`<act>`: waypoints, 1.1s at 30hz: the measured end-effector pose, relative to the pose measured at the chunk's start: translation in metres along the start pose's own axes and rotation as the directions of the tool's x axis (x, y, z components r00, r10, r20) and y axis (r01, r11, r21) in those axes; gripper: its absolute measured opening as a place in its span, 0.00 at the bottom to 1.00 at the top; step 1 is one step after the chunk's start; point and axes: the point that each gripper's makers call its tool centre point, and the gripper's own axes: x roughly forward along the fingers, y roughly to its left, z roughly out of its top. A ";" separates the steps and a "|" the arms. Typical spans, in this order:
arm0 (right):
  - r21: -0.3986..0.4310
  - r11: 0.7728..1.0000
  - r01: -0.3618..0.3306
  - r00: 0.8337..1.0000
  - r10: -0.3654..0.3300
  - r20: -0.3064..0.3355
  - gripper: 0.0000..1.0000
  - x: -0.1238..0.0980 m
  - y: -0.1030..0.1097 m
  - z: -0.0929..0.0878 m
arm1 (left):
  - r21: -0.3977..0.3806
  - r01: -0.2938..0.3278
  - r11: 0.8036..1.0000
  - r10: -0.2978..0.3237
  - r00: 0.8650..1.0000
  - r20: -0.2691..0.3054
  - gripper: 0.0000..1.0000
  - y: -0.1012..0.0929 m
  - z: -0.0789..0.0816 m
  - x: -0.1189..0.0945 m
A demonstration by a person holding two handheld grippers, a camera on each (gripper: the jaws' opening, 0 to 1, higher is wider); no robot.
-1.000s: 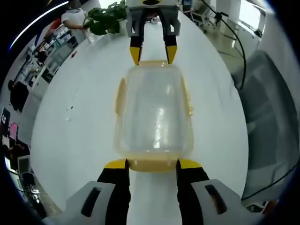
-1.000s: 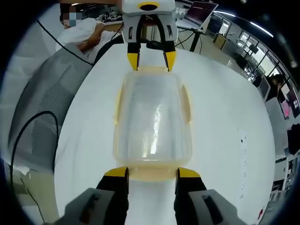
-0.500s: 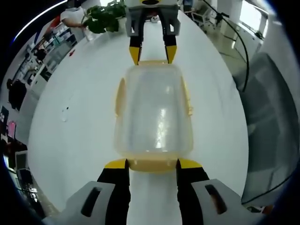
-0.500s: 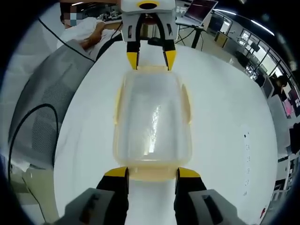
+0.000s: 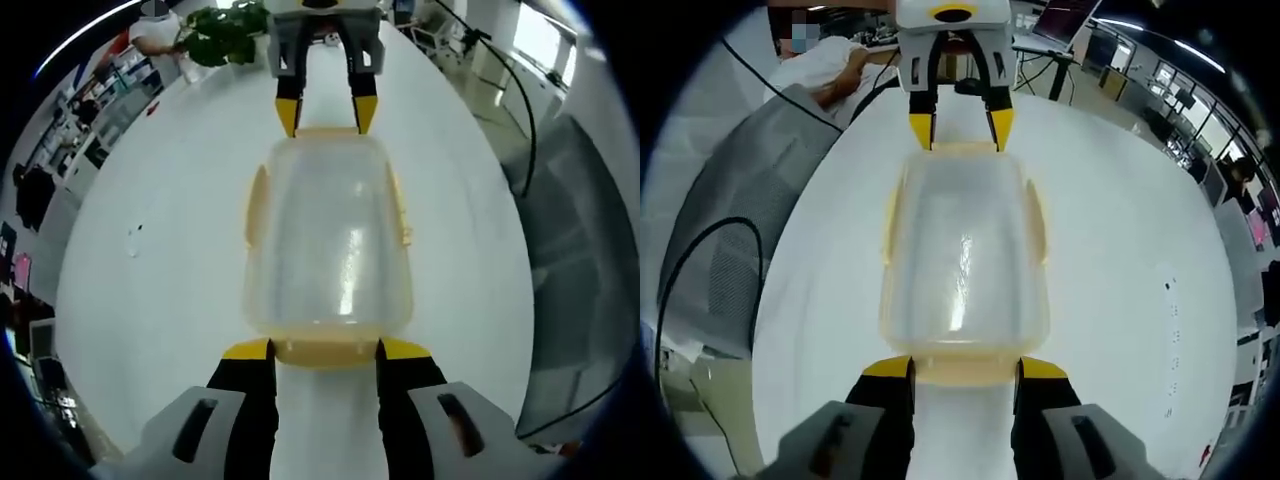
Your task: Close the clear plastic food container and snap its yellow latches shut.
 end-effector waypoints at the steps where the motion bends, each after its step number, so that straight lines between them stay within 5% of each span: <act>1: 0.001 1.000 -0.005 1.000 0.005 -0.001 0.36 0.000 0.000 0.000 | -0.001 0.002 1.000 -0.002 1.000 0.000 0.37 0.000 0.000 0.000; 22: 0.012 0.999 -0.031 0.999 0.031 0.014 0.36 0.002 0.003 -0.003 | -0.006 0.014 1.000 -0.014 0.999 0.035 0.37 -0.002 0.000 0.004; 29: 0.031 0.999 -0.017 0.999 0.016 0.039 0.40 0.000 0.002 -0.004 | 0.068 0.009 0.998 -0.011 1.000 0.024 0.39 -0.002 -0.003 0.003; 33: 0.049 0.999 -0.004 0.999 0.002 0.039 0.44 -0.007 0.003 -0.005 | 0.088 -0.002 0.996 -0.001 1.000 0.026 0.48 -0.005 -0.001 -0.003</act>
